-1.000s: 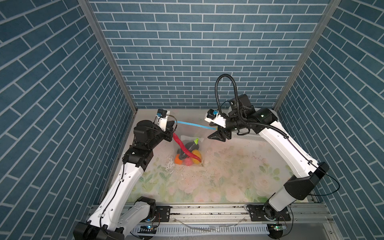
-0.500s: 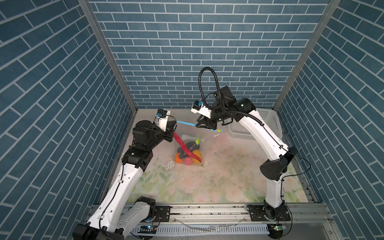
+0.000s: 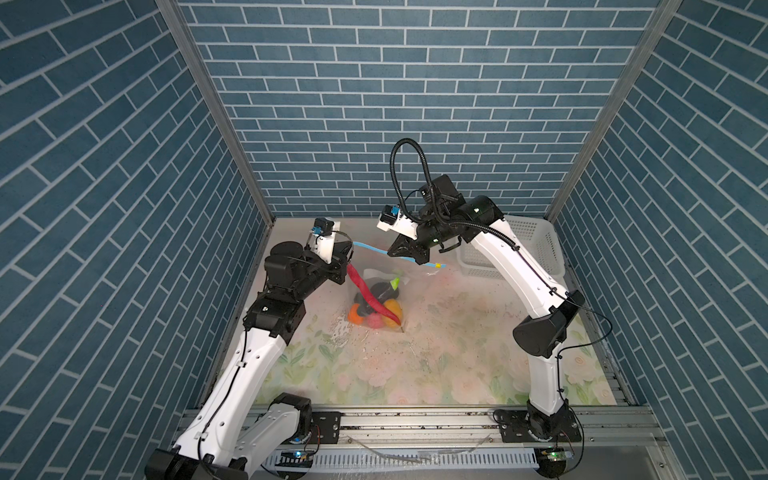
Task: Place the food in the zip-top bag and seal the zipper
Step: 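Open left gripper to release the zipper end while right gripper holds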
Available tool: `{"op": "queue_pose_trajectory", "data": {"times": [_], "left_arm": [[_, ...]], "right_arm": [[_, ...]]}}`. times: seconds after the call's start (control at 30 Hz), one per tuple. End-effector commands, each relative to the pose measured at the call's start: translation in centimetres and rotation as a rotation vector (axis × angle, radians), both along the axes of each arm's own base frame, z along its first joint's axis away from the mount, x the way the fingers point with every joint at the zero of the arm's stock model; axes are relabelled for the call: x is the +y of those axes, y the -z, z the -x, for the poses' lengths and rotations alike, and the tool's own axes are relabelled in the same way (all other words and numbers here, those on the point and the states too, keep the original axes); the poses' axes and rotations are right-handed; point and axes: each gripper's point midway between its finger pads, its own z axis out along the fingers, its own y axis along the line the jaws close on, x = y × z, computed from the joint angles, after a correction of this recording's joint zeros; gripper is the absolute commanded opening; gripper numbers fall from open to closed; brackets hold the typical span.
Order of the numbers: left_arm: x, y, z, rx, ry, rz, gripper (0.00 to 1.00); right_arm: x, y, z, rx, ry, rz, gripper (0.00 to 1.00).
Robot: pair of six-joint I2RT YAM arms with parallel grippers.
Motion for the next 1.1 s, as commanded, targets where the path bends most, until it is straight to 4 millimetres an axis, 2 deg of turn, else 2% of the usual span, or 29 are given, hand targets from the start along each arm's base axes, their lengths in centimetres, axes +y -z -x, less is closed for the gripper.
{"op": "queue_pose_trajectory", "data": {"times": [0.0,0.27,0.5,0.57,0.63,0.73,0.8,0.97,1.07], "left_arm": [[0.0,-1.8,0.4,-0.061,0.01,0.028,0.0],[-0.1,-2.2,0.4,-0.066,0.01,0.037,0.0],[0.2,-2.5,0.3,-0.072,-0.006,0.05,0.01],[0.2,-2.7,0.4,-0.076,-0.011,0.056,0.17],[0.5,-3.0,0.3,-0.082,-0.03,0.077,0.37],[0.6,-3.7,0.3,-0.097,-0.034,0.095,0.55],[0.6,-4.1,0.4,-0.106,-0.033,0.107,0.59],[0.6,-4.8,0.8,-0.112,-0.03,0.152,0.6],[0.6,-4.7,1.1,-0.112,-0.032,0.174,0.61]], "right_arm": [[0.0,-0.7,0.5,-0.024,-0.03,-0.003,0.0],[0.1,0.0,0.5,-0.007,-0.025,0.014,0.0],[-0.8,-0.4,0.1,-0.022,0.035,0.039,0.0],[-1.0,-0.7,0.1,-0.014,0.056,0.038,0.0],[-1.2,-1.2,0.0,-0.003,0.098,0.036,0.0],[-1.8,-2.0,-0.2,0.005,0.171,0.037,0.0],[-2.2,-2.7,-0.3,0.014,0.22,0.03,0.0],[-3.2,-4.4,-0.6,0.065,0.376,0.001,0.0],[-4.1,-4.6,-0.7,0.11,0.48,-0.003,0.0]]}}
